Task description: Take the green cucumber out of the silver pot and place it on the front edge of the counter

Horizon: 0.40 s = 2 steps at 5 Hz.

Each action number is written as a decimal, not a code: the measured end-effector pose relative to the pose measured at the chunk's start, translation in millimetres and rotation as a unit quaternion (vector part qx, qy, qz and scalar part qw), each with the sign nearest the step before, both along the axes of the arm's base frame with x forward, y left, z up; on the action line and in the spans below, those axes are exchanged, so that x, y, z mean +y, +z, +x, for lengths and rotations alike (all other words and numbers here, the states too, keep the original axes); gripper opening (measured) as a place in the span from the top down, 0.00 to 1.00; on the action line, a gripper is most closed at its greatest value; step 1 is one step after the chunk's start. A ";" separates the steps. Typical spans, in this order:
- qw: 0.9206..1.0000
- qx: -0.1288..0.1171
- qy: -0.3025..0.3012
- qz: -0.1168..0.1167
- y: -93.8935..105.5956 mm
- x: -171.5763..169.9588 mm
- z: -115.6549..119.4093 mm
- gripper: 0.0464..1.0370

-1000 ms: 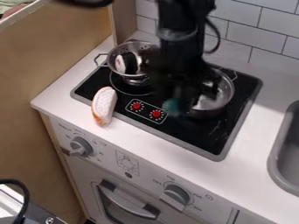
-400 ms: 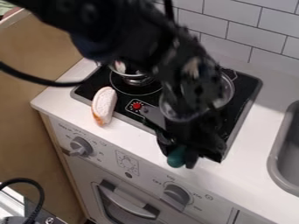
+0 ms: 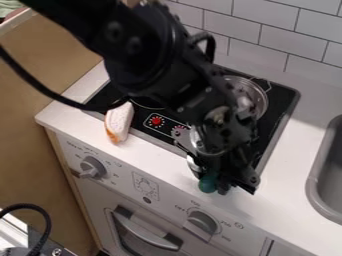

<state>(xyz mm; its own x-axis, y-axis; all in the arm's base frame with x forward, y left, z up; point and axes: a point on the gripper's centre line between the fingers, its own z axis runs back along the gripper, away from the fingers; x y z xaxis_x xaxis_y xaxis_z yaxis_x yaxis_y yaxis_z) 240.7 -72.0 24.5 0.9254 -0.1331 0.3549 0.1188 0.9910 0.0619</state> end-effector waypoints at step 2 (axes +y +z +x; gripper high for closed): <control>1.000 -0.011 -0.004 0.007 -8.0 1.6 6.9 0.58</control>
